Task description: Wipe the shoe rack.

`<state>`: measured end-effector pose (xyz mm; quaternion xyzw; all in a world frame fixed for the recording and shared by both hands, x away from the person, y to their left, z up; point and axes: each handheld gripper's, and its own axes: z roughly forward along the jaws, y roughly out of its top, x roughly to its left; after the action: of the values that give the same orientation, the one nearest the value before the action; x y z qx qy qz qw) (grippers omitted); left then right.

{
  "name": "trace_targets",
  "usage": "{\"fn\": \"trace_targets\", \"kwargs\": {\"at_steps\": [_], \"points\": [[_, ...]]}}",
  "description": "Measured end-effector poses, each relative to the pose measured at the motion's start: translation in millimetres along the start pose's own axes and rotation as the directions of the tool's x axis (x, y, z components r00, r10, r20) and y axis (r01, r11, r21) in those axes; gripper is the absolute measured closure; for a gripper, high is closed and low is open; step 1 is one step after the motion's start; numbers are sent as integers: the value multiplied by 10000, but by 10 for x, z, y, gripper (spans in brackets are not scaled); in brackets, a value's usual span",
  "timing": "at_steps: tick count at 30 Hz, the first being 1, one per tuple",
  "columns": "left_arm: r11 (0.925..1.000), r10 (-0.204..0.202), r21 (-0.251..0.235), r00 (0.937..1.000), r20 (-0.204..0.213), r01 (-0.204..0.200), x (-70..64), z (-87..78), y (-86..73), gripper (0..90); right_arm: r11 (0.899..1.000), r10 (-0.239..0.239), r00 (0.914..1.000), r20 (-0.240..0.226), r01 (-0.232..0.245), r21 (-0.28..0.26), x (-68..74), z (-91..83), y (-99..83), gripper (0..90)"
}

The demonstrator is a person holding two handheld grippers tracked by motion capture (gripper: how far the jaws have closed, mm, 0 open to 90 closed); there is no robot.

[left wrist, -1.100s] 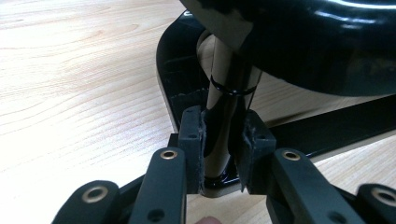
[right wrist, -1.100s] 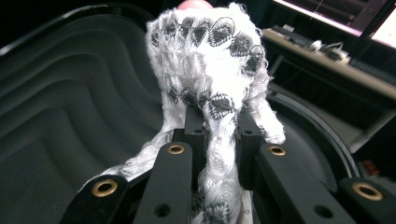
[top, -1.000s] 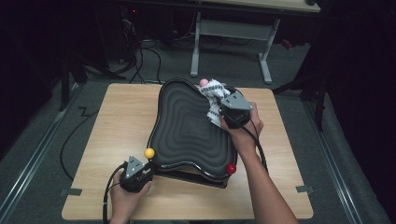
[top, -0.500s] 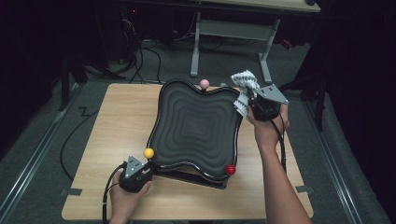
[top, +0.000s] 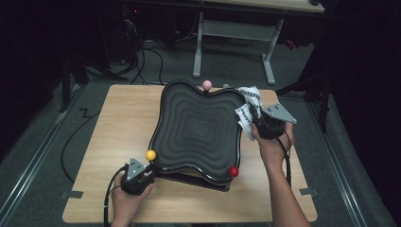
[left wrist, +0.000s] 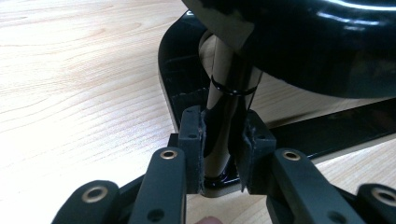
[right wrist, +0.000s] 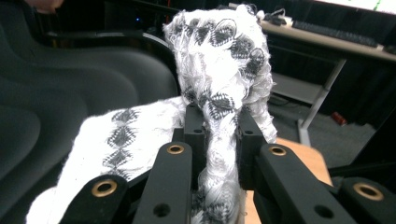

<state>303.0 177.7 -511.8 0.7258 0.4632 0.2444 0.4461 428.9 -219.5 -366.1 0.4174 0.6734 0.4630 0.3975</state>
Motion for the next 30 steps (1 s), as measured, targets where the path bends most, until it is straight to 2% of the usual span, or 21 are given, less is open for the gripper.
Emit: {"fn": "trace_targets", "kwargs": {"at_steps": [5, 10, 17, 26, 30], "points": [[10000, 47, 42, 10000, 47, -47, -16, 1, 3, 740, 10000, -88, 9996, -266, 88, 24, 42, -52, -146, 804], [9999, 138, 83, 9999, 86, -139, -47, 10, 8, 740, 9993, -335, 9960, -822, 345, 109, 136, -117, -276, 803], [9999, 133, 82, 9999, 79, -133, -52, 13, 8, 741, 9993, -163, 9885, -1505, 211, 308, 141, -169, -470, 803], [9999, 103, 73, 9999, 91, -104, -68, 17, 8, 740, 9990, -353, 9789, -2012, 399, 187, 185, -321, -703, 803], [9999, 124, 113, 9997, 228, -126, -107, 30, 13, 739, 9997, -93, 9780, -2084, 141, 213, 173, -420, -822, 800]]}}
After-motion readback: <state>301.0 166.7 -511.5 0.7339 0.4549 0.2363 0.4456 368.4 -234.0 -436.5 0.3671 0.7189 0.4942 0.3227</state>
